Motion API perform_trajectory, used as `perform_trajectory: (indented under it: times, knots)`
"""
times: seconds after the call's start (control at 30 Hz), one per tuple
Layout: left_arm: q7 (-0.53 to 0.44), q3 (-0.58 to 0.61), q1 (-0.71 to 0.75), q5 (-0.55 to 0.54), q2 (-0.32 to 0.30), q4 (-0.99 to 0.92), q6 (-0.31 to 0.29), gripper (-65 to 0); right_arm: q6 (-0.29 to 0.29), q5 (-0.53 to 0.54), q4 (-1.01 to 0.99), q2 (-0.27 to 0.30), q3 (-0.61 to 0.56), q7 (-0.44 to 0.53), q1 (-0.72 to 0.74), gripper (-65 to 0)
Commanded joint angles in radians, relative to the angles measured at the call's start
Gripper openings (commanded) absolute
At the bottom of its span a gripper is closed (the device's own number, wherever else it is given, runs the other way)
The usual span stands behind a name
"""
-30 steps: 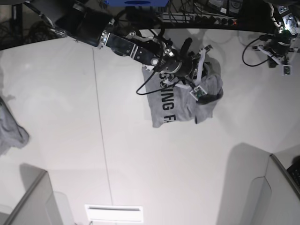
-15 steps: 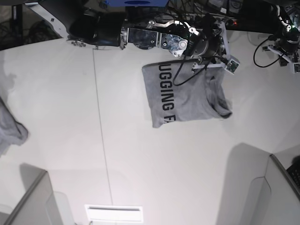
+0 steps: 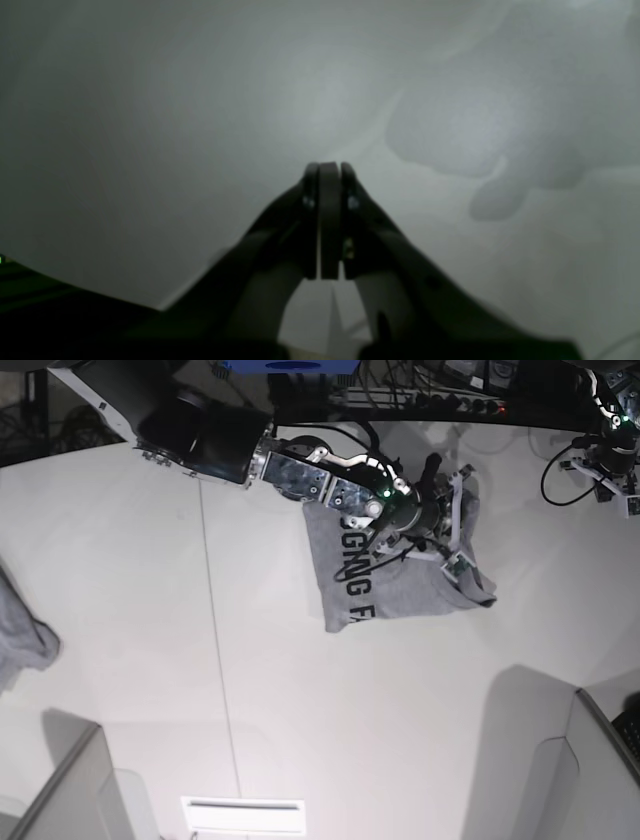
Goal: Fold the T-shirt properly
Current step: 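Grasp the bundle edge with the left gripper beside the right gripper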
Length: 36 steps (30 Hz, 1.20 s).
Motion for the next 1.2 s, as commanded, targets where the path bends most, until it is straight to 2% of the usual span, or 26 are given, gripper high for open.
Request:
perform_trajectory:
  times: [0.0, 0.17, 0.3, 0.43, 0.5, 0.57, 0.67, 0.77, 0.87, 1.1, 1.13, 1.17]
  knots:
    - [-0.019, -0.008, 0.003, -0.003, -0.015, 0.018, 0.0, -65.0, 0.003, 0.003, -0.002, -0.038, -0.02, 0.032, 0.028, -65.0]
    - [-0.019, -0.008, 0.003, -0.003, -0.014, 0.023, 0.0, -65.0, 0.003, 0.001, -0.049, -0.078, -0.154, 0.049, 0.028, -65.0]
    - [-0.019, -0.008, 0.003, -0.003, -0.012, 0.023, 0.0, -65.0, 0.004, 0.003, -0.051, -0.082, -0.241, 0.125, 0.031, -65.0]
    - [-0.019, 0.0, 0.003, -0.023, -0.012, 0.023, -0.011, -65.0, 0.004, 0.003, -0.032, -0.079, -0.24, 0.128, 0.034, -65.0]
    - [-0.016, -0.003, 0.003, -0.121, -0.012, 0.023, -0.079, -65.0, 0.003, 0.004, 0.007, -0.068, -0.192, 0.124, 0.034, -65.0]
    - [0.028, -0.008, 0.003, -0.236, -0.014, 0.023, -0.115, -65.0, 0.001, 0.003, 0.075, -0.036, -0.137, 0.087, 0.026, -65.0]
    - [0.119, -0.008, 0.003, -0.411, -0.018, 0.021, -0.117, -65.0, -0.005, 0.001, 0.196, 0.008, -0.05, 0.024, 0.016, -65.0]
    - [0.122, -0.008, 0.003, -0.522, -0.02, 0.021, -0.117, -65.0, -0.005, 0.001, 0.254, 0.034, 0.052, -0.008, 0.005, -65.0]
    - [0.125, 0.007, 0.002, -0.611, -0.018, 0.04, -0.117, -65.0, -0.005, 0.0, 0.245, 0.042, 0.102, -0.025, 0.009, -65.0]
    - [0.125, 0.213, -0.025, -0.81, -0.014, 0.147, -0.117, -65.0, -0.005, 0.0, 0.245, 0.109, 0.205, -0.02, 0.002, -65.0]
    - [0.126, 0.244, -0.04, -0.839, -0.012, 0.138, -0.115, -62.9, -0.005, 0.0, 0.245, 0.12, 0.222, -0.02, -0.006, -65.0]
    - [0.126, 0.282, -0.055, -0.856, -0.012, 0.119, -0.114, -56.9, -0.002, 0.0, 0.247, 0.131, 0.245, -0.02, -0.012, -65.0]
